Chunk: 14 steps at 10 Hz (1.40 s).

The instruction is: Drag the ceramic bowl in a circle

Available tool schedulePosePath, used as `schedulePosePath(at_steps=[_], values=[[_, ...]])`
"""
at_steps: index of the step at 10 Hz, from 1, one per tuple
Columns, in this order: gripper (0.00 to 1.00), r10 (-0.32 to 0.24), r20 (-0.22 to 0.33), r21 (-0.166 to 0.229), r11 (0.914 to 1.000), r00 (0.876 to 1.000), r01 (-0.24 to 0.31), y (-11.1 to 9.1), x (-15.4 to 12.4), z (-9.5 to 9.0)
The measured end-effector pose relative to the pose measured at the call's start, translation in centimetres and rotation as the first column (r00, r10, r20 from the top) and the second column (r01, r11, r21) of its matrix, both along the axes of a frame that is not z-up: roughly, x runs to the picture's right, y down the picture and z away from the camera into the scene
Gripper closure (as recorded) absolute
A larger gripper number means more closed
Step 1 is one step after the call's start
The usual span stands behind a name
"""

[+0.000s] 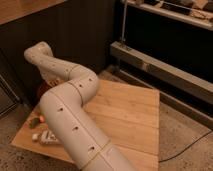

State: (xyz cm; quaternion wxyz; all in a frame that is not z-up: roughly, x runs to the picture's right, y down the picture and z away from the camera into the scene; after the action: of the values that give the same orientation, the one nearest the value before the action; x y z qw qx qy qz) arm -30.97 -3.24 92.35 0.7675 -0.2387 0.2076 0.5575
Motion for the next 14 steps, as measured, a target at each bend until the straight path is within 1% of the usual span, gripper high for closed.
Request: schedulePosePath(at_steps=[4,6,8,11,12,14], values=[[1.00,-0.004,-0.007,0.012,0.9999,1.000,0.005,-0.6,0.8,1.8],[1.00,0.002,-0.014,0.017,0.9998,1.000,-0.001,-0.9,1.4,2.3],[1.00,0.010,-0.032,0.035,0.9993,0.999,-0.009,-1.9,2.5,2.6],[1.00,0.035,-0.070,0.060,0.9977,0.997,-0.031,-3.7,5.0,2.5],[1.00,0.043,-0.084,0.064,0.9972,0.996,-0.038,-4.0,5.8,2.6],[1.00,0.055,-0.107,0.063,0.9968,0.993,-0.048,-3.8,7.1,3.2]])
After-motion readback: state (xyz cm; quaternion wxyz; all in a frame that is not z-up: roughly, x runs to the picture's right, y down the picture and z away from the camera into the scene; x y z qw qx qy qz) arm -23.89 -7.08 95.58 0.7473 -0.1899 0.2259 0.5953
